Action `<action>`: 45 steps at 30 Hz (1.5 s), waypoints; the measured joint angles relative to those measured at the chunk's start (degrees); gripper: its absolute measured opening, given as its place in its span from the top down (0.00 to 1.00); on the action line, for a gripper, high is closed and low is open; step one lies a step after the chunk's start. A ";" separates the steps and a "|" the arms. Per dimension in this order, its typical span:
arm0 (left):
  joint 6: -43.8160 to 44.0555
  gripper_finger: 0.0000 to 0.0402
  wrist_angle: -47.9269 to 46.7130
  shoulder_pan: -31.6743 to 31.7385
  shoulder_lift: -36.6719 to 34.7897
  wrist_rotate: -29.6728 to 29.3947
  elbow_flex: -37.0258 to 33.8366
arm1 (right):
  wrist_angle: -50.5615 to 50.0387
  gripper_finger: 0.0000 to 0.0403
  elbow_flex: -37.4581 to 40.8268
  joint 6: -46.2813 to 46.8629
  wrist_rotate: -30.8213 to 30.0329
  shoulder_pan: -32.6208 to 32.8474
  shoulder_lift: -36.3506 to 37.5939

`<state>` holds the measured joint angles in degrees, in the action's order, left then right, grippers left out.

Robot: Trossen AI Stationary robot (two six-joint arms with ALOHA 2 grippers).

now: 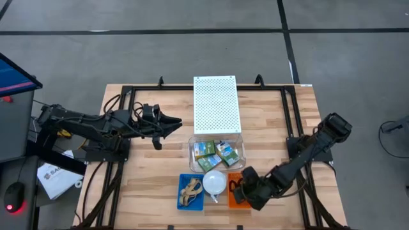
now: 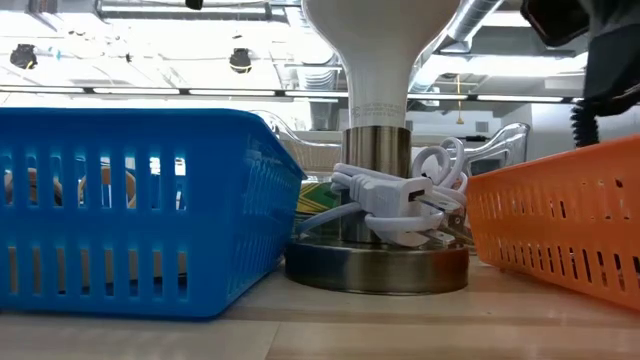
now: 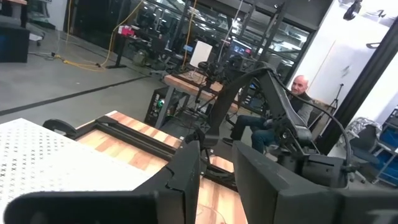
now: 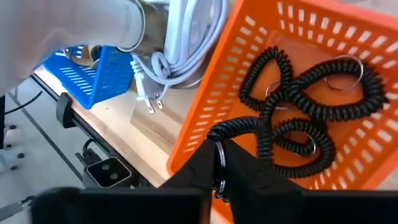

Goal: Pick & Place Office Desk Supplies
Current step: Put the black spring keychain into the orange bin, then put the orange bin with spring keychains on the shelf

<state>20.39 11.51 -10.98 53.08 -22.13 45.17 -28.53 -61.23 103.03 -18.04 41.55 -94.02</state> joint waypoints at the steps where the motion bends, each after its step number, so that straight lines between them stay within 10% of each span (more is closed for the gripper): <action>1: 0.01 0.78 -0.03 0.00 0.00 -0.01 0.00 | -0.18 0.91 0.08 -0.01 0.00 -0.25 0.00; 12: -0.24 0.78 -3.86 0.15 0.00 -0.12 0.00 | -4.13 0.49 0.33 1.14 -0.25 -0.80 0.02; 20: -6.06 0.78 -9.95 0.17 -2.50 -0.34 0.00 | -13.79 0.51 0.33 9.70 -6.68 1.97 3.32; 27: -7.52 0.78 -34.55 3.69 -20.39 0.71 -0.05 | -22.52 0.54 0.25 16.25 -7.63 6.83 8.64; 34: -7.72 0.78 -30.79 9.30 -29.54 11.20 -9.65 | -24.00 0.54 0.24 16.56 -7.56 7.42 11.53; 45: -4.77 0.78 -27.77 10.05 -52.20 5.88 -31.35 | -24.36 0.54 0.26 15.51 -7.37 7.46 15.43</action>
<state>15.62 -16.27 -0.93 0.88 -16.25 13.82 -52.90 -60.97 118.54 -25.41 49.01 -78.59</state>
